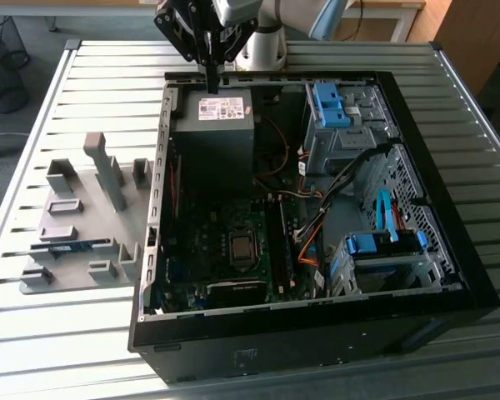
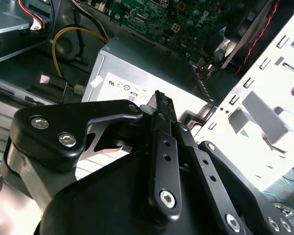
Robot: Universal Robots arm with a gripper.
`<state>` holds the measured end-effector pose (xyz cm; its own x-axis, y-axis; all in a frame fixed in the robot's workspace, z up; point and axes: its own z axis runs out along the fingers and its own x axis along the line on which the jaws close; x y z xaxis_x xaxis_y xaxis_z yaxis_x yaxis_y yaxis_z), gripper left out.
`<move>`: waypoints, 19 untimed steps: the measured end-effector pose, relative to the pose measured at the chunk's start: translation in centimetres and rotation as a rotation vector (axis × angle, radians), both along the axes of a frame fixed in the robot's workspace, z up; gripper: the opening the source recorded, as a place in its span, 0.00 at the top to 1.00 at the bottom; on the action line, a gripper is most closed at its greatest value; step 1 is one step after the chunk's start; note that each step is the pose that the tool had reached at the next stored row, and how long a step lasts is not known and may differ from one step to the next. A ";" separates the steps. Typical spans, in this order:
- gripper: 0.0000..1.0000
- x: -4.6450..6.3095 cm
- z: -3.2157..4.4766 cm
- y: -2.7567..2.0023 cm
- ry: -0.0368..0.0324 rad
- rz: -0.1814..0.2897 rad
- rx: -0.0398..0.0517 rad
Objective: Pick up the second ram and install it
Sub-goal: 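Reach for the second ram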
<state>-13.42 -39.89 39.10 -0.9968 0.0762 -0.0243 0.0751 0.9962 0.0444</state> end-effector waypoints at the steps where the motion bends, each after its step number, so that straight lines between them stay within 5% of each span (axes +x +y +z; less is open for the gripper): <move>1: 0.89 0.0 0.00 0.00 0.0000 0.000 -0.0001; 19: 0.89 -0.5 -0.07 0.00 0.0000 0.000 -0.0001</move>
<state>-13.90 -39.89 39.03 -0.9968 0.0762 -0.0243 0.0751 0.9962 0.0443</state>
